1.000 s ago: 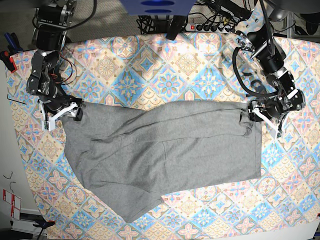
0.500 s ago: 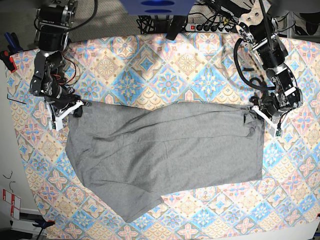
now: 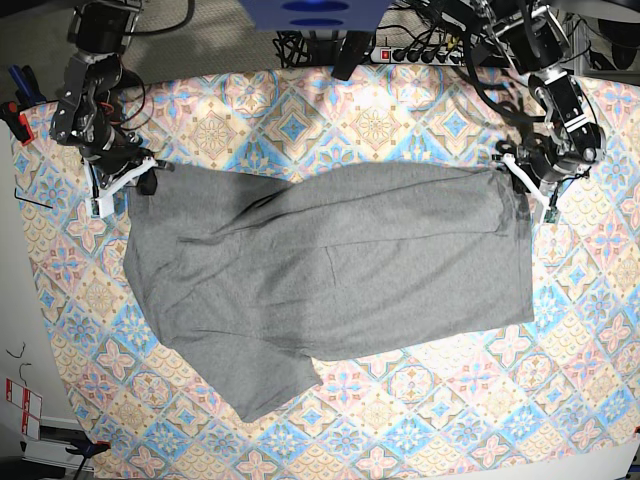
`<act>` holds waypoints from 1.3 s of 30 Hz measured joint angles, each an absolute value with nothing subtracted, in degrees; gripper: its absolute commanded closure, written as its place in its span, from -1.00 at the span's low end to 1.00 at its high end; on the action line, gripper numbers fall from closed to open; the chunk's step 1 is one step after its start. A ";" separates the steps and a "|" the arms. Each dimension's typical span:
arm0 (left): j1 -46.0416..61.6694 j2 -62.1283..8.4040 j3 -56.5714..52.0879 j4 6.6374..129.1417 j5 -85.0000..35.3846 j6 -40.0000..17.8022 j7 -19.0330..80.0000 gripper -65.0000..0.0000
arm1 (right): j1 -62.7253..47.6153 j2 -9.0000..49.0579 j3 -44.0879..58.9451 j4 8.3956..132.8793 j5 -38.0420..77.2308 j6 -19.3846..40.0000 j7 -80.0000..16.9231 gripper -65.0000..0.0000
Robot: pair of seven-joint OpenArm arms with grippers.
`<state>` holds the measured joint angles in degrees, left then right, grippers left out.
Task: Fold the T-shirt properly
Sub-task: 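Pull the grasped folded edge back toward the collar side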
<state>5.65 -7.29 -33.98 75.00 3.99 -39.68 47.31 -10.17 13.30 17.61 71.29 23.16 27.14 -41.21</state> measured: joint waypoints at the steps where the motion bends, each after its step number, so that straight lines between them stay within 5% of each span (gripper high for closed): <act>1: 5.98 -7.46 -33.98 75.02 3.70 -39.70 47.22 0.87 | -10.70 13.28 18.22 71.99 23.18 27.16 -42.19 0.99; 12: 13.74 -7.94 -34.26 75.77 1.02 -39.44 37.08 0.87 | -19.81 12.86 26.15 79.83 22.31 26.76 -48.16 0.99; 39: 19.09 -10.59 -37.65 75.99 -1.52 -43.24 37.54 0.75 | -25.54 13.04 26.59 83.22 22.39 26.76 -49.76 0.98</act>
<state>19.09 -10.59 -37.65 75.99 -1.52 -43.24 37.54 -25.54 13.04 26.59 83.22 22.39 26.76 -49.76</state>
